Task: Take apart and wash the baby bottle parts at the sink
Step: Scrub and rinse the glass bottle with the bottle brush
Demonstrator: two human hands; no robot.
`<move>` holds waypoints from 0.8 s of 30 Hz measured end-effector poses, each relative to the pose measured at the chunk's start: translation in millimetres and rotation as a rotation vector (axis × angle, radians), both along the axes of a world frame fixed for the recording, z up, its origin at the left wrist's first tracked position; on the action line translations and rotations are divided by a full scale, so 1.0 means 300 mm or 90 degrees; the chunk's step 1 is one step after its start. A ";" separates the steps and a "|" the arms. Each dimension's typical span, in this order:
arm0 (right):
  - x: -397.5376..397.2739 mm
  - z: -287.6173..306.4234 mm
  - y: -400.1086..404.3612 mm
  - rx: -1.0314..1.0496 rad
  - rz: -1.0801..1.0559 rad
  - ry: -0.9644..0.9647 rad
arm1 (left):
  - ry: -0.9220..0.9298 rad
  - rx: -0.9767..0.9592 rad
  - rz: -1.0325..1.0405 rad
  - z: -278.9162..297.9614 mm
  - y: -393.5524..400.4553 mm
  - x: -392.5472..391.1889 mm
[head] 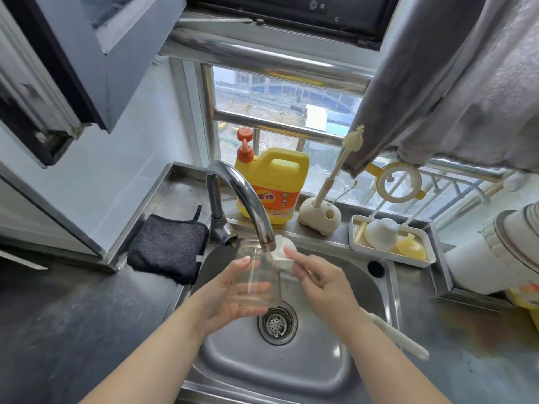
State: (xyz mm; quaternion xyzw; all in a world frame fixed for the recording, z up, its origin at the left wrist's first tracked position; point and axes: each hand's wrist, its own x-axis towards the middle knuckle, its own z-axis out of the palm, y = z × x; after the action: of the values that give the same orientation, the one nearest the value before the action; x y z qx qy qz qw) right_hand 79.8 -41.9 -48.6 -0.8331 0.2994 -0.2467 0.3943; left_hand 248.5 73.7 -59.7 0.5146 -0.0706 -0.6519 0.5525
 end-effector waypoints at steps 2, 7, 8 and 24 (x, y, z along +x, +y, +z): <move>0.010 0.008 0.044 -0.014 0.066 -0.009 | 0.007 -0.020 -0.006 0.002 -0.001 0.012; -0.089 -0.041 0.040 -0.025 0.075 0.039 | -0.007 0.015 -0.020 -0.017 0.015 0.015; -0.092 -0.040 0.020 -0.011 0.044 0.047 | 0.001 0.019 -0.021 -0.019 0.011 0.012; -0.036 -0.042 0.038 0.117 -0.001 0.011 | 0.004 0.041 -0.002 0.000 -0.025 0.040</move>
State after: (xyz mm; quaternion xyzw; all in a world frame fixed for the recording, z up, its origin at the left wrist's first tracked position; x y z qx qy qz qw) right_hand 69.0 -30.6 -61.3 -0.7954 0.3246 -0.2113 0.4662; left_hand 260.5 66.2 -59.8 0.5297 -0.0487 -0.6564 0.5350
